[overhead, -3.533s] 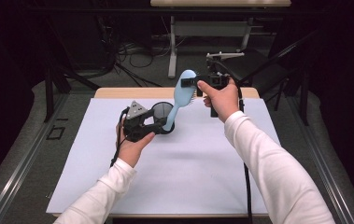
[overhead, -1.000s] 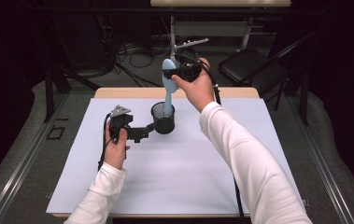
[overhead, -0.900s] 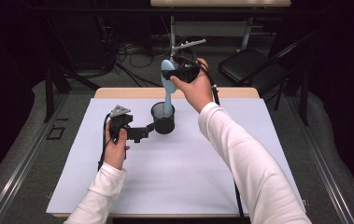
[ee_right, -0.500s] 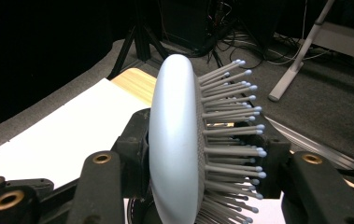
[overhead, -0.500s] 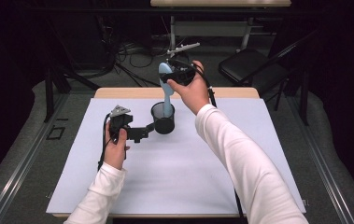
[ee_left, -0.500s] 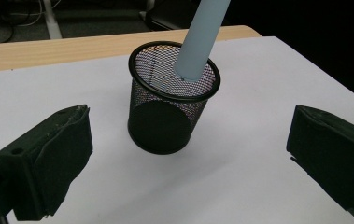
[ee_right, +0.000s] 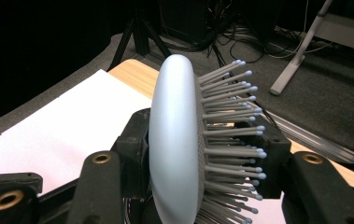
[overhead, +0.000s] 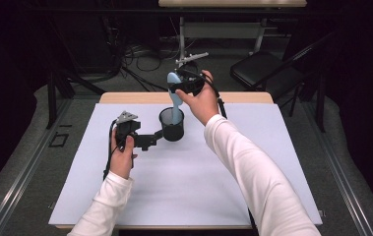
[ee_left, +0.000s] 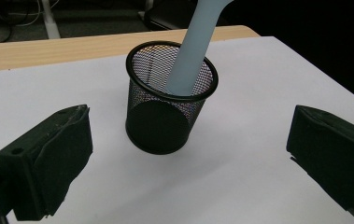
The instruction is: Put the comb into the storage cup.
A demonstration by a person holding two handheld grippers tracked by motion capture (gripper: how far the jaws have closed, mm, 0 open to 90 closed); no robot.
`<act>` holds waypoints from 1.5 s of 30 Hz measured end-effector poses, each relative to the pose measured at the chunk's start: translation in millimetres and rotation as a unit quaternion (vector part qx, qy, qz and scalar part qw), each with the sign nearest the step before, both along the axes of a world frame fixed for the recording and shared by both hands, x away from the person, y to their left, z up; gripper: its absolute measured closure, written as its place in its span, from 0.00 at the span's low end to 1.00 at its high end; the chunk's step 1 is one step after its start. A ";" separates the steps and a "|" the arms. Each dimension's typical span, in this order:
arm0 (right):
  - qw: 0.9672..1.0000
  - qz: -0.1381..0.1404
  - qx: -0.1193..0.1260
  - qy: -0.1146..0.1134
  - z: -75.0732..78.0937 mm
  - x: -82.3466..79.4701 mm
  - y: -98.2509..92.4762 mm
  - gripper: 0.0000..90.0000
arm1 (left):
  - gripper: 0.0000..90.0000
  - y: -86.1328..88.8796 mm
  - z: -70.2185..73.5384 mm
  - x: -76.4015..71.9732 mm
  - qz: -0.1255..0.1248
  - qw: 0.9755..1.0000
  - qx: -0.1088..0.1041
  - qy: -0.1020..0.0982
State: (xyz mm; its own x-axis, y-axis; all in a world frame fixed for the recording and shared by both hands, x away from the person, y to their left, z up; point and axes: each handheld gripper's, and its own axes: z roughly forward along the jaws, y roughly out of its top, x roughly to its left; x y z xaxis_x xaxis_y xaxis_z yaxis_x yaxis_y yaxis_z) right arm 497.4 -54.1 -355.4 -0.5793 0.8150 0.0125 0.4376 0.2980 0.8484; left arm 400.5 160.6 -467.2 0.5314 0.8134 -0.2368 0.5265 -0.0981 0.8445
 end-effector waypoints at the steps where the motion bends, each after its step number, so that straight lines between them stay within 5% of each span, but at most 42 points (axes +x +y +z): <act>1: 1.000 -0.001 0.000 0.001 -1.5 0.4 0.1 0.54 | 0.00 -0.2 0.0 -0.1 0.001 1.000 0.001 0.000; 45: 1.000 -0.002 -0.024 0.009 -42.6 6.1 7.3 0.54 | 0.00 0.2 -2.3 -0.2 0.000 1.000 0.000 0.005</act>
State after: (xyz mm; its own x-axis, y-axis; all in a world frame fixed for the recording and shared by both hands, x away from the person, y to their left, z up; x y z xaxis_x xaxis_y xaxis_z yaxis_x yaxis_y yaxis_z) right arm 503.5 -46.8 -398.0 -0.5755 0.8176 -0.0166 0.4544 0.3366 0.8247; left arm 400.3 160.8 -469.5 0.5286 0.8138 -0.2414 0.5348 -0.0984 0.8393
